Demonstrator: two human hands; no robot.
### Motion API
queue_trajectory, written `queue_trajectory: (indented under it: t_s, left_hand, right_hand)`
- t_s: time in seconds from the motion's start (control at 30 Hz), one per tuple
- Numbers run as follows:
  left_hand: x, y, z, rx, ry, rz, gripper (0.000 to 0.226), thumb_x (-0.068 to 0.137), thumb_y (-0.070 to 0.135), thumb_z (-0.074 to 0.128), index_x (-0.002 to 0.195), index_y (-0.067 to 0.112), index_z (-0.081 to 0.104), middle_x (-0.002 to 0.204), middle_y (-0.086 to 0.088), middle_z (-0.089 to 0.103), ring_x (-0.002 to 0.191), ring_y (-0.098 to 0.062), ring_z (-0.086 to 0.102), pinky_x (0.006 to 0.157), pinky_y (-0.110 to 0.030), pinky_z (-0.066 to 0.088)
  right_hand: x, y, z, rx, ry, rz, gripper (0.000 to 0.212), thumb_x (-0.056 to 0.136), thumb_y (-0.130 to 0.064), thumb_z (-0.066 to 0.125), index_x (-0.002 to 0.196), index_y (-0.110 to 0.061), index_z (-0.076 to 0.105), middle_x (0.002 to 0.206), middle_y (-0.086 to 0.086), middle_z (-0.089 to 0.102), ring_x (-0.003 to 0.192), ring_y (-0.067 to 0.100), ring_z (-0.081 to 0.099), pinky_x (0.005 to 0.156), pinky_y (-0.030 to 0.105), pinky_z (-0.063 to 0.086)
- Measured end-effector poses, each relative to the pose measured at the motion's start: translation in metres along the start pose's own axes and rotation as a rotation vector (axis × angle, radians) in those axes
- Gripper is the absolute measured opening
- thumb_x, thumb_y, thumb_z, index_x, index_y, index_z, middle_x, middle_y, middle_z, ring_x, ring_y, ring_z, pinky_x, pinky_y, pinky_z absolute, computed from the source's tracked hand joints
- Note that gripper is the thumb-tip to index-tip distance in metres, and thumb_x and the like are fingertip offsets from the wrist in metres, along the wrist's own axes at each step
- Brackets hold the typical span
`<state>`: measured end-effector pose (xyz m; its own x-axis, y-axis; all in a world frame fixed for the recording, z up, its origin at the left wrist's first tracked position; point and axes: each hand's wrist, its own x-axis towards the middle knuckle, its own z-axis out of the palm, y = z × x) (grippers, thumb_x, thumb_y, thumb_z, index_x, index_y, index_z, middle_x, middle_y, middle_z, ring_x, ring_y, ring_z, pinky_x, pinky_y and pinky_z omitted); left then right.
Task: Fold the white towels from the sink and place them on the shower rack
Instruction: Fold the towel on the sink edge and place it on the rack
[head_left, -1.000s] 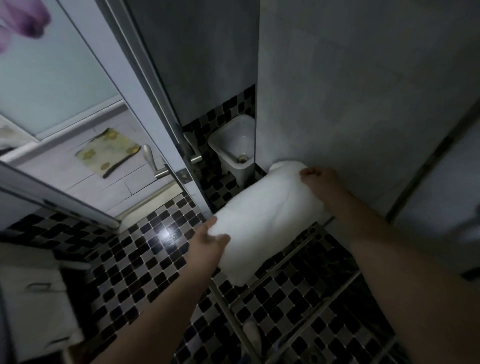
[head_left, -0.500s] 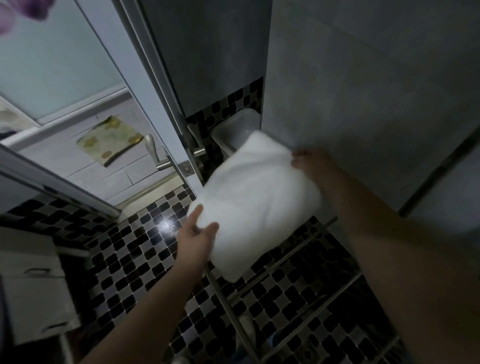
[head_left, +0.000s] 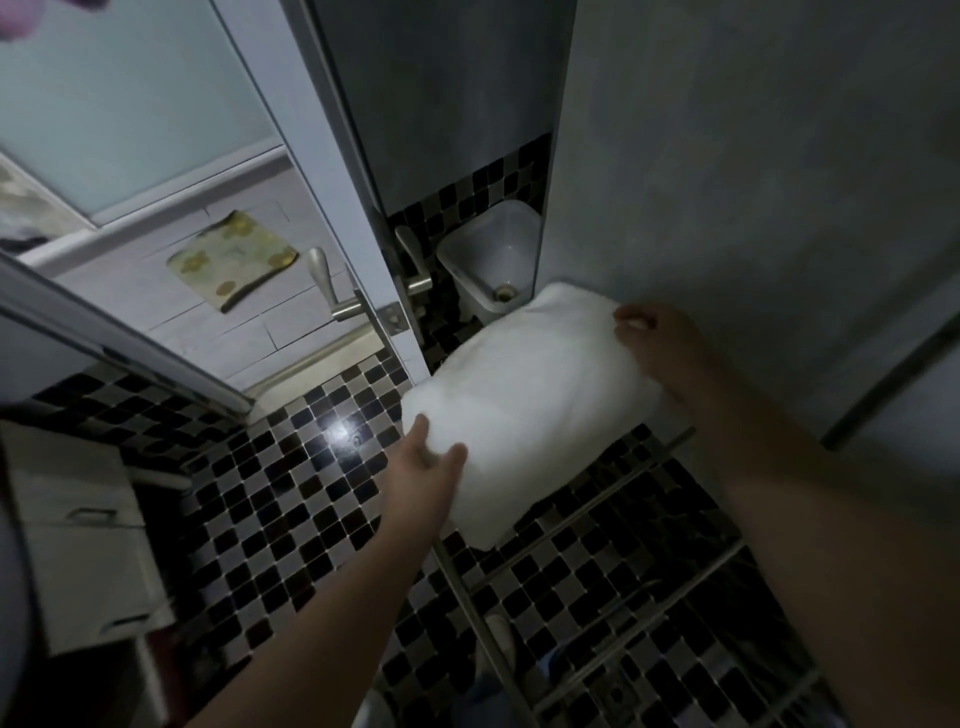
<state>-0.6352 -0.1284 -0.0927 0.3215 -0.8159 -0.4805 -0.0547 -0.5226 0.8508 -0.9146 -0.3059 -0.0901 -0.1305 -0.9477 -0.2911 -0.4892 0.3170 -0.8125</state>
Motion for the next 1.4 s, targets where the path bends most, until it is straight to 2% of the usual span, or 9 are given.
queue_trajectory:
  t_s: [0.13, 0.3, 0.53, 0.73, 0.87, 0.93, 1.03, 1.2, 1.4]
  left_hand:
    - [0.002, -0.005, -0.007, 0.126, 0.033, -0.002, 0.075, 0.092, 0.028, 0.072, 0.156, 0.022, 0.033, 0.146, -0.009, 0.050, 0.105, -0.015, 0.057, 0.098, -0.043, 0.053]
    - [0.005, -0.004, -0.008, 0.077, 0.138, 0.005, 0.071, 0.091, 0.031, 0.071, 0.154, 0.019, 0.038, 0.146, -0.005, 0.052, 0.112, -0.019, 0.060, 0.097, -0.042, 0.054]
    - [0.012, -0.004, -0.014, 0.204, 0.132, 0.021, 0.068, 0.090, 0.030, 0.073, 0.150, 0.017, 0.045, 0.145, -0.007, 0.056, 0.086, 0.000, 0.057, 0.056, -0.006, 0.044]
    - [0.014, 0.001, -0.018, 0.373, 0.082, -0.003, 0.062, 0.088, 0.038, 0.074, 0.144, 0.019, 0.053, 0.138, -0.012, 0.061, 0.071, 0.000, 0.063, 0.044, -0.008, 0.046]
    - [0.012, 0.005, -0.019, 0.625, 0.125, 0.117, 0.060, 0.089, 0.057, 0.064, 0.139, 0.023, 0.058, 0.143, -0.010, 0.047, 0.101, -0.017, 0.062, 0.079, -0.023, 0.052]
    - [0.011, 0.008, -0.011, 0.772, 0.167, 0.247, 0.072, 0.086, 0.073, 0.054, 0.143, 0.030, 0.050, 0.144, -0.002, 0.035, 0.127, -0.027, 0.044, 0.099, -0.043, 0.047]
    - [0.008, 0.014, 0.016, 0.978, 0.018, 0.511, 0.091, 0.079, 0.080, 0.053, 0.153, 0.034, 0.027, 0.155, -0.001, 0.030, 0.139, -0.027, 0.033, 0.110, -0.054, 0.038]
    - [0.024, 0.007, 0.047, 1.236, -0.046, 0.617, 0.105, 0.079, 0.064, 0.067, 0.159, 0.024, 0.012, 0.154, -0.010, 0.038, 0.138, -0.031, 0.040, 0.112, -0.050, 0.034]
    - [0.044, -0.009, 0.028, 1.194, -0.013, 0.534, 0.078, 0.075, 0.043, 0.078, 0.138, 0.026, 0.036, 0.114, -0.006, 0.065, 0.095, -0.023, 0.066, 0.071, -0.037, 0.058]
  right_hand:
    - [-0.005, 0.021, 0.004, -0.034, -0.078, 0.045, 0.024, 0.097, -0.022, 0.061, 0.119, -0.028, 0.068, 0.120, -0.002, 0.052, 0.103, 0.018, 0.053, 0.084, 0.024, 0.040]
    - [-0.008, 0.017, 0.002, 0.132, 0.075, -0.023, 0.021, 0.096, -0.014, 0.061, 0.108, -0.029, 0.068, 0.111, 0.004, 0.064, 0.089, 0.018, 0.060, 0.066, 0.020, 0.045]
    - [0.000, 0.011, 0.001, 0.085, 0.106, -0.055, 0.023, 0.094, -0.010, 0.057, 0.099, -0.029, 0.068, 0.105, 0.001, 0.067, 0.094, 0.019, 0.063, 0.075, 0.023, 0.045]
    - [-0.006, 0.009, 0.002, 0.133, 0.058, -0.056, 0.042, 0.089, -0.002, 0.046, 0.105, -0.035, 0.066, 0.121, 0.002, 0.064, 0.102, 0.015, 0.061, 0.078, 0.016, 0.049]
    - [-0.012, 0.004, 0.001, -0.309, -0.132, -0.163, 0.054, 0.078, -0.012, 0.055, 0.121, -0.045, 0.057, 0.154, 0.001, 0.036, 0.143, 0.032, 0.031, 0.117, 0.051, 0.031]
    - [-0.017, 0.002, 0.002, -0.728, -0.237, -0.213, 0.072, 0.072, -0.022, 0.057, 0.136, -0.050, 0.044, 0.166, -0.011, 0.006, 0.153, 0.034, -0.006, 0.119, 0.066, 0.007]
    - [-0.027, -0.001, 0.015, -0.984, -0.370, -0.419, 0.093, 0.065, -0.029, 0.064, 0.148, -0.050, 0.025, 0.167, -0.013, -0.008, 0.151, 0.030, -0.023, 0.111, 0.075, -0.004]
    - [-0.036, 0.004, 0.048, -1.091, -0.384, -0.716, 0.089, 0.074, -0.038, 0.077, 0.150, -0.038, 0.032, 0.160, -0.008, 0.030, 0.152, 0.024, 0.010, 0.112, 0.072, 0.004]
    - [-0.016, 0.016, 0.039, -0.989, -0.195, -0.803, 0.050, 0.073, -0.025, 0.078, 0.122, -0.021, 0.067, 0.121, 0.004, 0.067, 0.114, 0.030, 0.059, 0.106, 0.064, 0.031]
